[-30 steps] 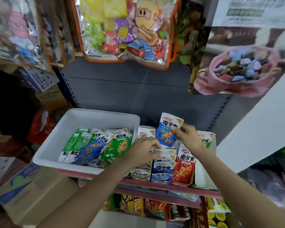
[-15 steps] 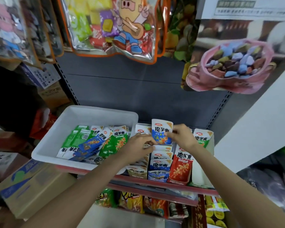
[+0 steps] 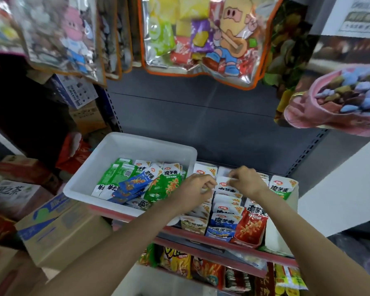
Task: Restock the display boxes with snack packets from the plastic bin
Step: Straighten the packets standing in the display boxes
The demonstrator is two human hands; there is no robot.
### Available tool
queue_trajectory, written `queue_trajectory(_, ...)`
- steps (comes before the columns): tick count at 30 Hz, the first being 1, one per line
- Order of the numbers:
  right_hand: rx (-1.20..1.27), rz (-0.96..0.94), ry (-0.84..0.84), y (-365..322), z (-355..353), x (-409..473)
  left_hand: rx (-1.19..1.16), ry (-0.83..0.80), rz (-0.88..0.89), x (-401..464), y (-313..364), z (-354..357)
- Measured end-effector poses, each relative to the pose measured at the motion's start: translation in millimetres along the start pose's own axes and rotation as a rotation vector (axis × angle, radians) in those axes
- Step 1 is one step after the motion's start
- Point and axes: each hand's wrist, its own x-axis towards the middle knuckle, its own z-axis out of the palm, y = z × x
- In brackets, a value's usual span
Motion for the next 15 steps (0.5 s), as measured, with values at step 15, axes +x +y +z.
queue_trajectory(15, 0.075, -0.276, -0.135, -180, 125, 51, 0.146, 0.091, -0.583, -59, -160, -99)
